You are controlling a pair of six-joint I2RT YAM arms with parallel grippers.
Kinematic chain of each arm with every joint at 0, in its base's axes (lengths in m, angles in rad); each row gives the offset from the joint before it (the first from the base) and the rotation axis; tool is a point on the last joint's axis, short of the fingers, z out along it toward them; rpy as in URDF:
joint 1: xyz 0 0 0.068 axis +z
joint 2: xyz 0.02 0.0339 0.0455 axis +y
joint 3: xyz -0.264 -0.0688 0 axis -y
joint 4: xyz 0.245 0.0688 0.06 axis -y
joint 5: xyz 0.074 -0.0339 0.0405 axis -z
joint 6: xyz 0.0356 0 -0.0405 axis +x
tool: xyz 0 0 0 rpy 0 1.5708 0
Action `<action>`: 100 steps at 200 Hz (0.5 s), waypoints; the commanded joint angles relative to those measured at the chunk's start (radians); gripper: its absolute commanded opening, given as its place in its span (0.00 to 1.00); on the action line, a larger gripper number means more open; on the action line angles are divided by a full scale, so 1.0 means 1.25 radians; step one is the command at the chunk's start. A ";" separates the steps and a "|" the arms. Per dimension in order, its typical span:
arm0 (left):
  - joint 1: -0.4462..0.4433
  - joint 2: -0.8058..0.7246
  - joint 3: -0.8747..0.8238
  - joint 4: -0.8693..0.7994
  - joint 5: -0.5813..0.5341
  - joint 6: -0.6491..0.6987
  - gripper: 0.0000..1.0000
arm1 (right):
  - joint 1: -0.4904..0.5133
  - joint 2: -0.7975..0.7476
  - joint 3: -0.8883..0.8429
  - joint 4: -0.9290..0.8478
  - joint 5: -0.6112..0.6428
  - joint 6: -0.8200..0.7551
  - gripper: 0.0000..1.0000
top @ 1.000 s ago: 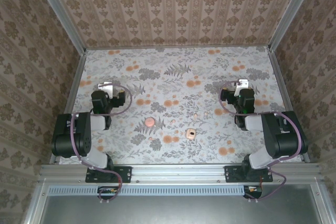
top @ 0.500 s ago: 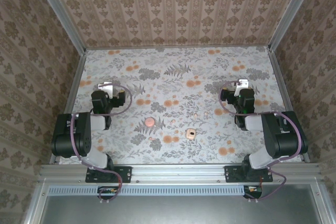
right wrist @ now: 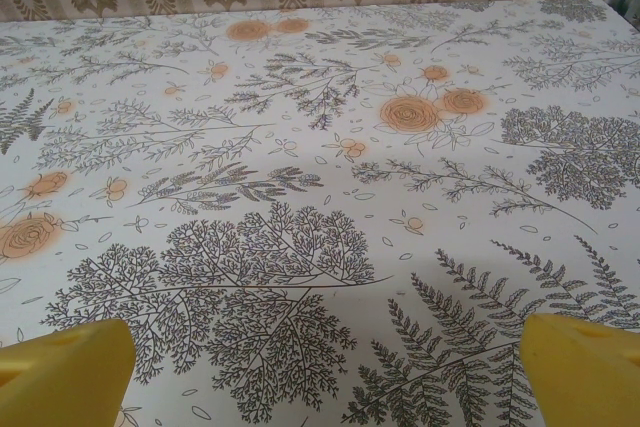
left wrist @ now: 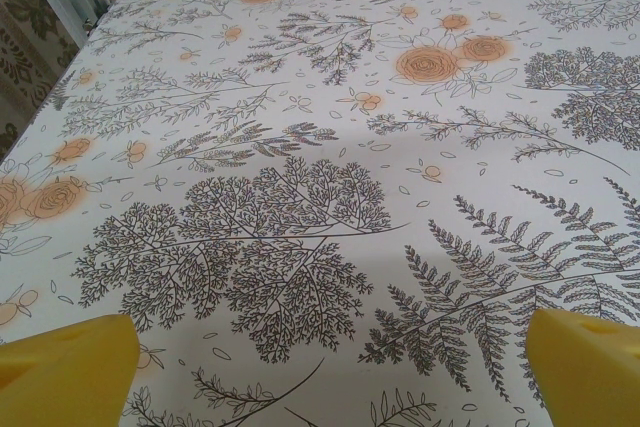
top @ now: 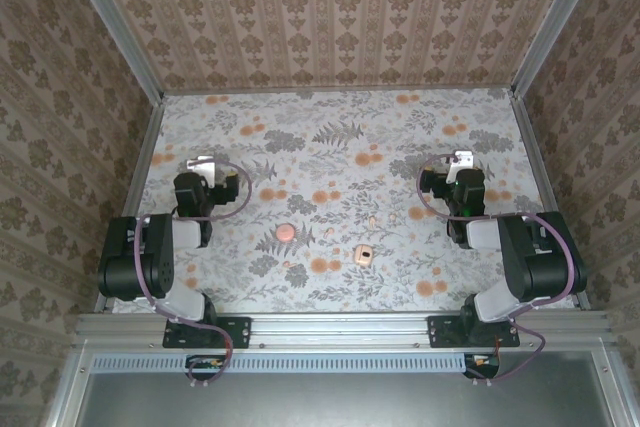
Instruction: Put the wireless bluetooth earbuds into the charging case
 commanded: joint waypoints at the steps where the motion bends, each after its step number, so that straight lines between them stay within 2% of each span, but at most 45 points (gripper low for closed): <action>1: -0.003 -0.008 0.006 0.010 0.001 -0.012 1.00 | -0.002 0.004 0.009 0.006 -0.018 -0.011 1.00; 28: -0.005 -0.024 0.007 0.000 0.008 -0.005 1.00 | -0.002 0.004 0.008 0.007 -0.019 -0.011 1.00; 57: -0.013 -0.104 0.045 -0.149 -0.014 -0.015 1.00 | -0.002 -0.033 0.027 -0.059 -0.032 -0.017 1.00; 68: -0.012 -0.137 0.066 -0.222 -0.026 -0.036 1.00 | 0.000 -0.073 0.056 -0.154 -0.036 -0.017 1.00; 100: -0.013 -0.225 0.103 -0.365 -0.041 -0.113 1.00 | 0.000 -0.156 0.224 -0.553 -0.045 0.069 1.00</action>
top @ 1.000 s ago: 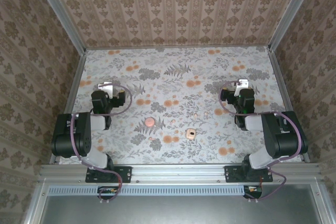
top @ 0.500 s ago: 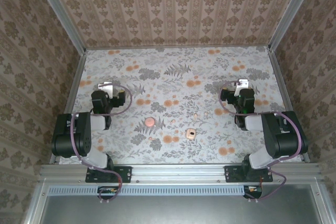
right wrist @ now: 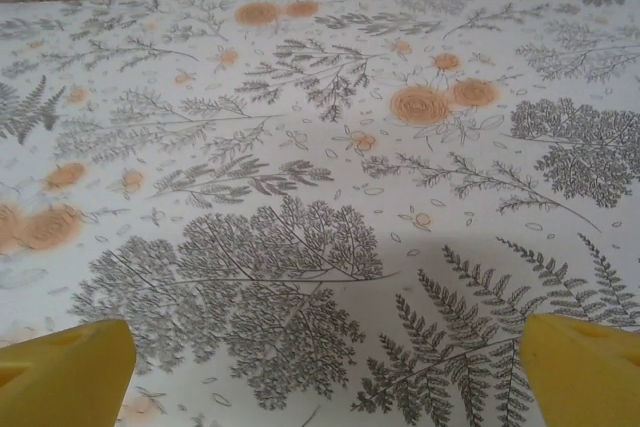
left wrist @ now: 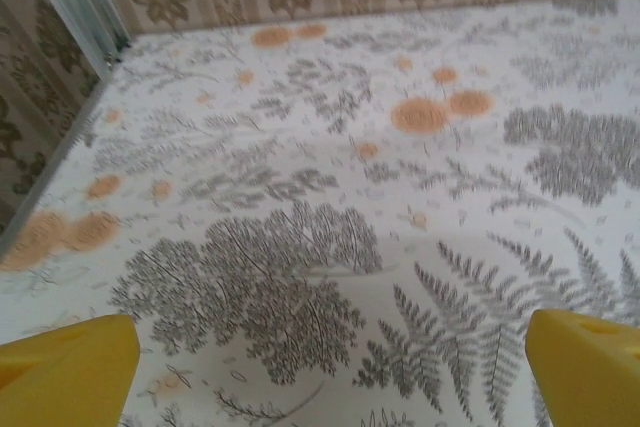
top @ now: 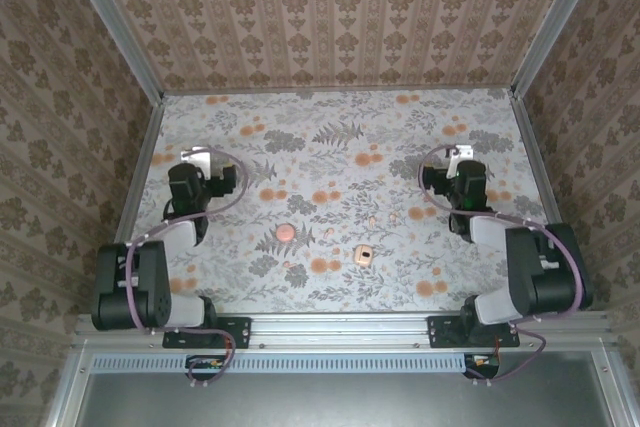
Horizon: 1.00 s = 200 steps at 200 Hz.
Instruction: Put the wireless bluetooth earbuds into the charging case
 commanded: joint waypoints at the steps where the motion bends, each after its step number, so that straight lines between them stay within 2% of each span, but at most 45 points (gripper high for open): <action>1: -0.003 -0.058 0.036 -0.149 -0.020 -0.078 1.00 | 0.000 -0.066 0.131 -0.309 -0.028 0.062 1.00; 39: -0.008 -0.116 0.076 -0.280 0.107 -0.191 1.00 | 0.017 -0.131 0.249 -0.609 -0.154 0.123 0.99; 59: -0.034 -0.125 0.101 -0.375 0.156 -0.221 1.00 | 0.091 -0.162 0.292 -0.722 -0.194 0.107 0.98; 95: -0.128 -0.132 0.122 -0.503 0.204 -0.238 0.94 | 0.344 -0.099 0.390 -0.956 -0.121 0.012 0.98; 125: -0.225 -0.177 0.101 -0.566 0.191 -0.233 0.93 | 0.487 0.016 0.433 -1.088 -0.072 -0.042 0.97; 157: -0.272 -0.237 0.061 -0.590 0.197 -0.240 0.90 | 0.583 0.104 0.457 -1.152 -0.044 -0.150 0.96; 200: -0.275 -0.288 0.046 -0.623 0.197 -0.228 0.89 | 0.640 0.225 0.545 -1.220 -0.021 -0.191 0.91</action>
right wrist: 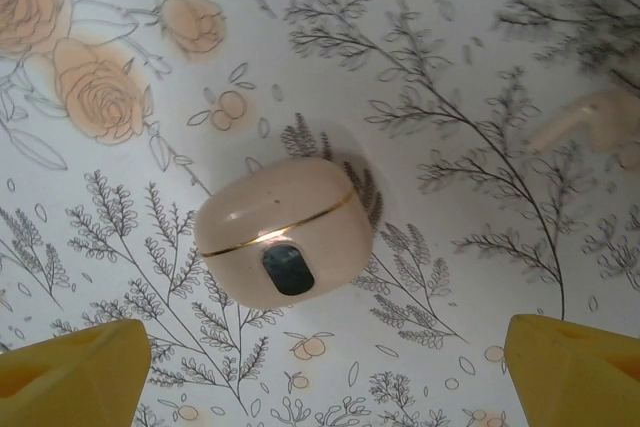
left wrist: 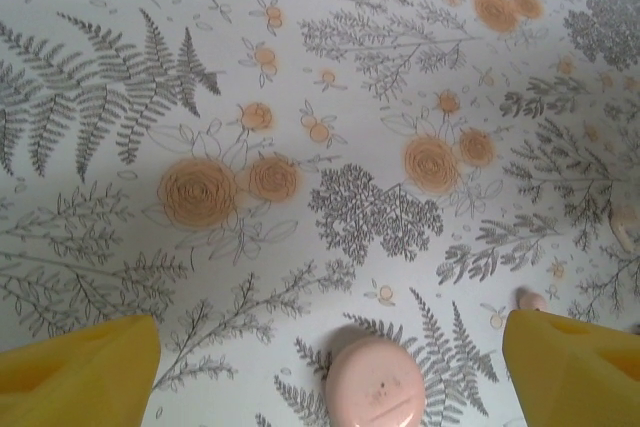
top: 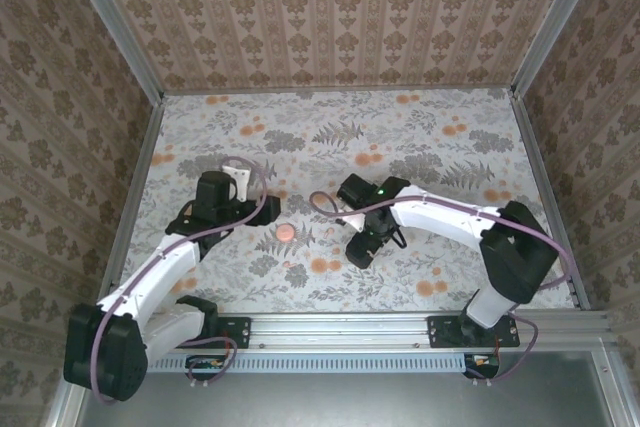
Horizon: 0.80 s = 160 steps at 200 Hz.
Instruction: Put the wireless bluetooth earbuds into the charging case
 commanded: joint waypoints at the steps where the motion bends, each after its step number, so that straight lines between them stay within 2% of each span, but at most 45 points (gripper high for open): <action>1: -0.003 -0.029 -0.012 -0.040 0.006 -0.001 0.89 | 0.023 0.045 0.058 -0.086 0.037 -0.057 0.91; 80: -0.003 -0.046 -0.005 -0.061 -0.003 0.010 0.89 | 0.057 0.143 0.105 -0.100 0.084 -0.079 0.84; 118: -0.003 -0.052 -0.011 -0.061 -0.008 0.008 0.89 | 0.062 0.177 0.105 -0.073 0.066 -0.070 0.82; 160: -0.003 -0.056 -0.008 -0.068 -0.013 0.009 0.89 | 0.064 0.214 0.116 -0.063 0.046 -0.058 0.71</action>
